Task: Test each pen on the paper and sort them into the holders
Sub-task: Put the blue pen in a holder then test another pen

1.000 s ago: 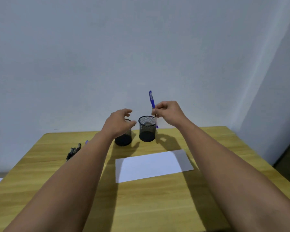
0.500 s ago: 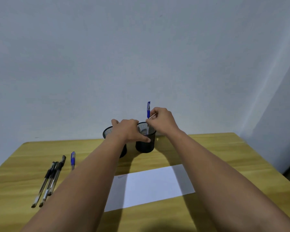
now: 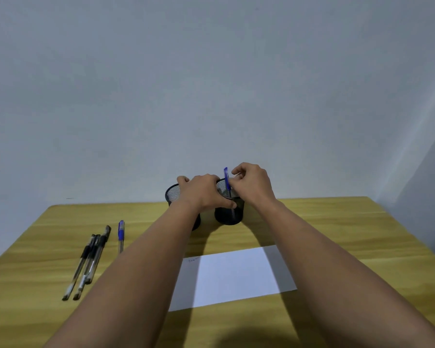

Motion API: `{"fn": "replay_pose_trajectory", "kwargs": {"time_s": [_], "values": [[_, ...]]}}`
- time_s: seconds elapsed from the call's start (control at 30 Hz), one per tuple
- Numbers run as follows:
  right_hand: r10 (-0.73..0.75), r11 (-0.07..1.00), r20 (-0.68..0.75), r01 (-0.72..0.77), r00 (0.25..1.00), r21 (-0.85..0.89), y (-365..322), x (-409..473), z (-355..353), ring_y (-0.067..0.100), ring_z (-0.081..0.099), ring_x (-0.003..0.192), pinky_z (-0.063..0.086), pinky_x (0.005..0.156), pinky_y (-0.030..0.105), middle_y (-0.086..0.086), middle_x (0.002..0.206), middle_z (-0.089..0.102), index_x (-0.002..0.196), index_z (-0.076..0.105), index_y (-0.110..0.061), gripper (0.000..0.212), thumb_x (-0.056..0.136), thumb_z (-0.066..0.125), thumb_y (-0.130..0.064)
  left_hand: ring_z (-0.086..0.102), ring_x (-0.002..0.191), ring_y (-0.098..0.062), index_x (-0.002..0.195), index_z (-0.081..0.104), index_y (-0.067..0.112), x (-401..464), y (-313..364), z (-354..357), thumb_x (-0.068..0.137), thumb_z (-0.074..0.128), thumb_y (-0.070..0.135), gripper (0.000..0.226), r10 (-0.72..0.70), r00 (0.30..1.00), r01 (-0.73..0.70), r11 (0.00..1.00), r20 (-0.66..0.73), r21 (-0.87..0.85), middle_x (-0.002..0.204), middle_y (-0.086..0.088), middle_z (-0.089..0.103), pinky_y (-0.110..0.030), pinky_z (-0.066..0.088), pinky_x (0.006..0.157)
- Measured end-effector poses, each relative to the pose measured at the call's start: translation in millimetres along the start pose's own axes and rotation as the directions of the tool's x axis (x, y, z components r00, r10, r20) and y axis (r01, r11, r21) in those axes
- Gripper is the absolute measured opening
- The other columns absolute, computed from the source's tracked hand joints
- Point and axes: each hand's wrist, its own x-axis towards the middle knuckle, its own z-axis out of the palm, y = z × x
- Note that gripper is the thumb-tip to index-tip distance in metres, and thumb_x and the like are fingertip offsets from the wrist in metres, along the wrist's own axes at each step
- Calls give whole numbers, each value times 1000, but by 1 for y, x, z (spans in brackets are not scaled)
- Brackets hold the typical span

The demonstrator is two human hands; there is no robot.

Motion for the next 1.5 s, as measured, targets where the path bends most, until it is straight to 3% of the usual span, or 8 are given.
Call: {"fn": "replay_pose_trajectory", "kwargs": {"time_s": [0.17,0.33,0.83,0.93,1.13,1.27,1.37,1.5], "values": [[16,999,-98,-20,995,-31,26,-1,-14,19,72,102,57,87,32,-3,109,78,111,78,-21,21,94,66,-21,58,115,-21,131,56,27,-3,20,17,62,61,85,90,61,998,-62,998,16,28,115,8,69,-48,25,92],[-16,999,-116,21,993,43,5,-8,-14,17,71,96,58,86,34,-8,97,77,102,79,-21,15,94,66,-21,54,128,-20,138,57,29,-20,-7,-6,81,56,72,71,35,993,-40,998,-112,-44,136,5,62,-47,38,104],[-2,996,459,41,889,-75,-71,-83,154,28,76,93,62,82,37,9,94,81,81,77,-14,12,86,80,-24,61,112,-24,124,67,27,-120,-192,9,93,58,40,35,-287,956,289,957,-52,30,122,0,62,-39,55,84],[83,978,479,21,874,-208,-69,-94,184,31,72,92,51,67,33,10,99,75,93,72,-11,35,78,86,-39,62,105,-24,119,68,28,-127,-203,21,91,59,37,31,-291,956,292,956,-44,28,117,1,60,-38,55,78],[52,942,398,87,916,-324,-67,-93,188,34,69,106,48,74,35,9,115,72,111,70,-12,33,90,75,-37,62,106,-20,121,67,30,-129,-205,22,93,57,35,30,-290,950,287,957,-119,-45,120,5,60,-38,55,78],[29,984,414,46,910,-170,-63,-88,158,31,73,91,62,80,40,5,95,79,90,77,-15,21,91,74,-36,54,127,-19,140,55,31,-129,-194,10,95,58,32,45,-212,966,200,975,-150,-93,144,5,52,-39,54,86],[-13,996,480,-30,877,82,-59,-82,123,21,70,70,60,62,27,5,83,81,78,77,-14,18,93,79,-24,48,135,-17,146,49,34,-129,-178,-2,94,61,29,53,-126,980,115,990,-151,-82,155,9,42,-40,54,92],[65,905,482,-255,874,341,-58,-82,61,13,63,60,47,52,23,6,79,78,93,81,-4,13,92,83,-17,65,103,-11,115,70,34,-131,-148,-17,96,62,31,22,-40,977,15,992,-208,-122,112,15,70,-33,54,76]]}}
